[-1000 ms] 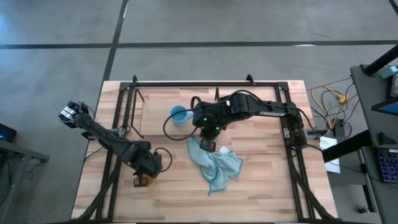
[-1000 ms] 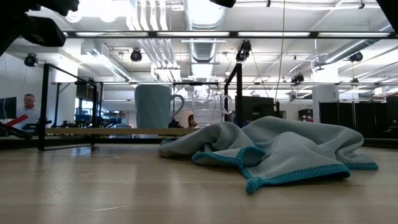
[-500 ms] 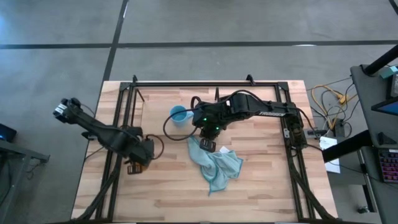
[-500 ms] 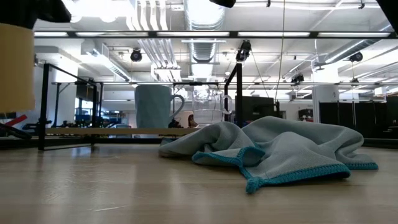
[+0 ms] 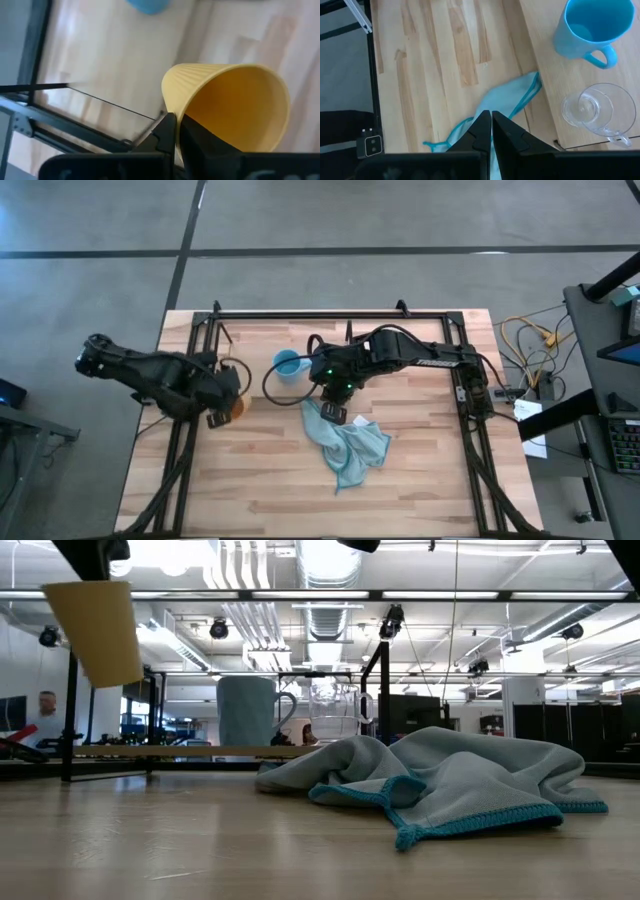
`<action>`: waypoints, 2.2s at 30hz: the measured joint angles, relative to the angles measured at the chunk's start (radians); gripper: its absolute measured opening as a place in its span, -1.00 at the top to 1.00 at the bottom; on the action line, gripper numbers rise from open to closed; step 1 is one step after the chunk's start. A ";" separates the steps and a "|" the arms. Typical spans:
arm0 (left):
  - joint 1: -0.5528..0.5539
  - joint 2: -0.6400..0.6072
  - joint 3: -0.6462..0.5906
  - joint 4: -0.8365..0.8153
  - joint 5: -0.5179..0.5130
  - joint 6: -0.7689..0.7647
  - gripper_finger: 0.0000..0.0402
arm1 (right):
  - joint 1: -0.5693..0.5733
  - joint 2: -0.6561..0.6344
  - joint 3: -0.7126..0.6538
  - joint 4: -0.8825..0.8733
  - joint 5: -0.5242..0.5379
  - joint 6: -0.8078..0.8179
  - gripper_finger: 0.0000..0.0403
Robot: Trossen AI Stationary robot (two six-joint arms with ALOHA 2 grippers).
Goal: Stack small to large cups/mugs on shelf
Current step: Put the yellow cup on the shelf
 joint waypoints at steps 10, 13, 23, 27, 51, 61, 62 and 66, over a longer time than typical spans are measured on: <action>0.196 -0.062 0.006 0.015 -0.022 0.015 1.00 | 0.000 0.000 0.000 0.000 0.000 0.026 0.96; 0.241 -0.070 0.009 0.025 -0.021 0.014 1.00 | 0.000 0.000 0.000 0.000 0.000 0.026 0.96; 0.422 -0.059 0.022 0.135 0.093 0.010 1.00 | 0.000 0.000 0.000 0.001 0.000 0.027 0.96; 0.501 -0.037 0.019 0.136 0.112 0.061 1.00 | 0.003 0.000 0.000 0.000 0.000 0.027 0.96; 1.002 0.096 -0.009 0.195 0.427 0.352 1.00 | 0.026 0.001 0.000 -0.001 0.001 0.017 0.96; 1.051 0.135 -0.049 0.198 0.462 0.382 1.00 | 0.027 0.001 0.000 -0.001 0.001 -0.009 0.96; 1.051 0.137 -0.064 0.197 0.462 0.382 1.00 | 0.027 0.001 0.000 -0.001 0.001 -0.011 0.96; 1.051 0.137 -0.114 0.206 0.462 0.406 1.00 | 0.027 0.001 0.000 -0.001 0.001 -0.022 0.96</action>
